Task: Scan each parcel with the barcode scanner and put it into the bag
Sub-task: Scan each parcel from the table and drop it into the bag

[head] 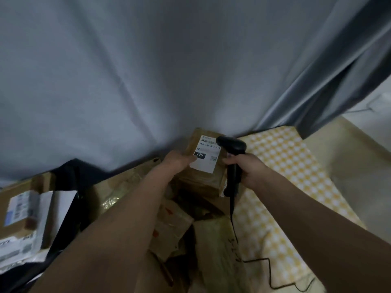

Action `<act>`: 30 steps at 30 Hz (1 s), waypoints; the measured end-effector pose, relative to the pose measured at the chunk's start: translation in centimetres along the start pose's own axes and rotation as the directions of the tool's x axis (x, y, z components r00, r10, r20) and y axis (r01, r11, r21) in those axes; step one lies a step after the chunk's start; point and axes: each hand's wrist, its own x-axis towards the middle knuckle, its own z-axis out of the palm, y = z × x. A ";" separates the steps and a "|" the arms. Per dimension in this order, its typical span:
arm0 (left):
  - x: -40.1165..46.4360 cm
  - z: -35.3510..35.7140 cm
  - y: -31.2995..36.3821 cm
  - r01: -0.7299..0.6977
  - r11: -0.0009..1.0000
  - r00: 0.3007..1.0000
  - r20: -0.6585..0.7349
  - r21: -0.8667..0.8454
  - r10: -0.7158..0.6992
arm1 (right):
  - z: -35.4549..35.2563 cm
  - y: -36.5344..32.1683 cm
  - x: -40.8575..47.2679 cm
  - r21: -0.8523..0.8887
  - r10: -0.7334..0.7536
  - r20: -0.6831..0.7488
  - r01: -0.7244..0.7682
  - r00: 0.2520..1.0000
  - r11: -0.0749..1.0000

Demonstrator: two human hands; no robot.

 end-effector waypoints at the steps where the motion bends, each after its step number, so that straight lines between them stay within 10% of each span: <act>1: -0.1 0.0 0.1 0.001 0.999 1.000 0.015 -0.041 0.000 | 0.0 -0.1 -0.1 0.008 -0.005 0.002 0.005 1.000 1.000; 8: -1.8 -0.3 1.5 -0.010 0.885 0.994 0.091 -0.466 0.060 | -1.9 -1.7 -2.7 0.034 -0.064 0.019 0.064 0.998 0.997; 22: -15.1 -2.6 2.8 0.068 0.858 0.950 0.295 -0.510 0.100 | -5.2 -4.4 -12.5 -0.179 -0.315 0.142 0.337 0.938 0.924; 30: -19.9 -3.6 0.1 -0.064 0.744 0.993 0.033 -0.666 0.115 | -4.4 -4.9 -18.3 -0.380 -0.401 0.268 0.479 0.876 0.791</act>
